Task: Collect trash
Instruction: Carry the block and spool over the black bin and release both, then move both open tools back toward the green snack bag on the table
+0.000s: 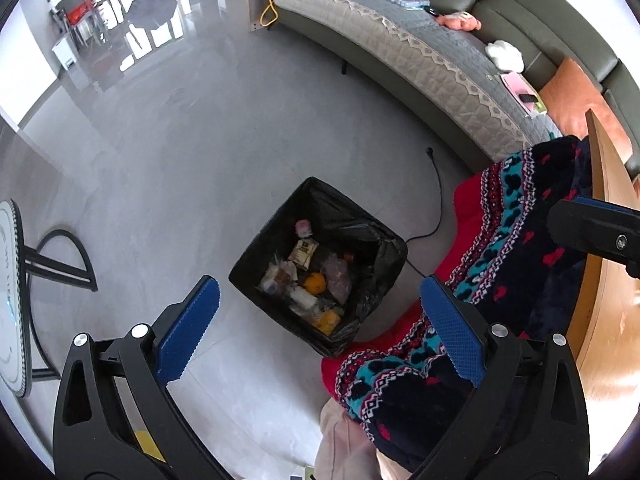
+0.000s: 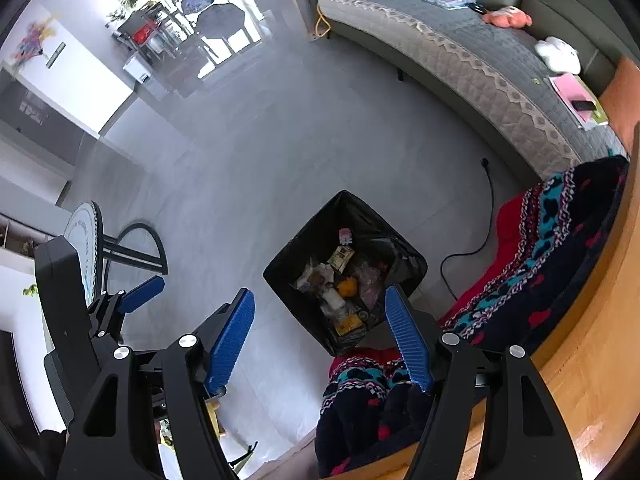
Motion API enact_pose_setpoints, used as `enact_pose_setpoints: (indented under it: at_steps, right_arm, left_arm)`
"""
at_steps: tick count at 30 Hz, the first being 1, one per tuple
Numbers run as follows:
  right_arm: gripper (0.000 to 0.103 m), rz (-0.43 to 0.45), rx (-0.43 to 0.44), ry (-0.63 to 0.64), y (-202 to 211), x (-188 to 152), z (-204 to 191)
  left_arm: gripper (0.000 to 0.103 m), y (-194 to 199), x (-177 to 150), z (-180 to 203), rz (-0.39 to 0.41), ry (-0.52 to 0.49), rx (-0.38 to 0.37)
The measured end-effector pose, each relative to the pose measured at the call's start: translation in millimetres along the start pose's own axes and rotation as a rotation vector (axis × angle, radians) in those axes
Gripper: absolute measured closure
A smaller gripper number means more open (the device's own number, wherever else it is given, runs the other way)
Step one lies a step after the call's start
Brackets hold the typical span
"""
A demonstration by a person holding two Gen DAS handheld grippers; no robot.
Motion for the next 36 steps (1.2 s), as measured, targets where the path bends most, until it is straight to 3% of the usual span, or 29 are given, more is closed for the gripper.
enact_pose_setpoints:
  at_steps: [9, 18, 26, 36]
  right_arm:
    - [0.034, 0.042, -0.012, -0.069, 26.0, -12.2, 27.9]
    - [0.034, 0.094, -0.045, -0.144, 65.0, -38.4, 69.8]
    - [0.034, 0.154, -0.090, -0.263, 109.0, -76.9, 136.7]
    - [0.030, 0.206, -0.174, -0.385, 166.2, -151.0, 231.4]
  left_arm:
    - [0.006, 10.8, 2.4, 32.6, 0.020, -0.068, -0.034]
    - [0.006, 24.4, -2.2, 91.2, 0.033, -0.152, -0.092]
    - [0.006, 38.0, -14.1, 171.7, 0.047, -0.282, -0.145]
    - [0.006, 56.8, -45.5, 278.5, 0.060, -0.444, -0.216]
Point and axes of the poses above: each gripper's, at about its wrist camera, not at the fingertips, and y roughly against the way its jaws point, z to its right, x to its top, the point moved 9 cm from there along -y, roughly the way its jaws point, and after that the axes turned 7 degrees about y, right-handed, at the moved point
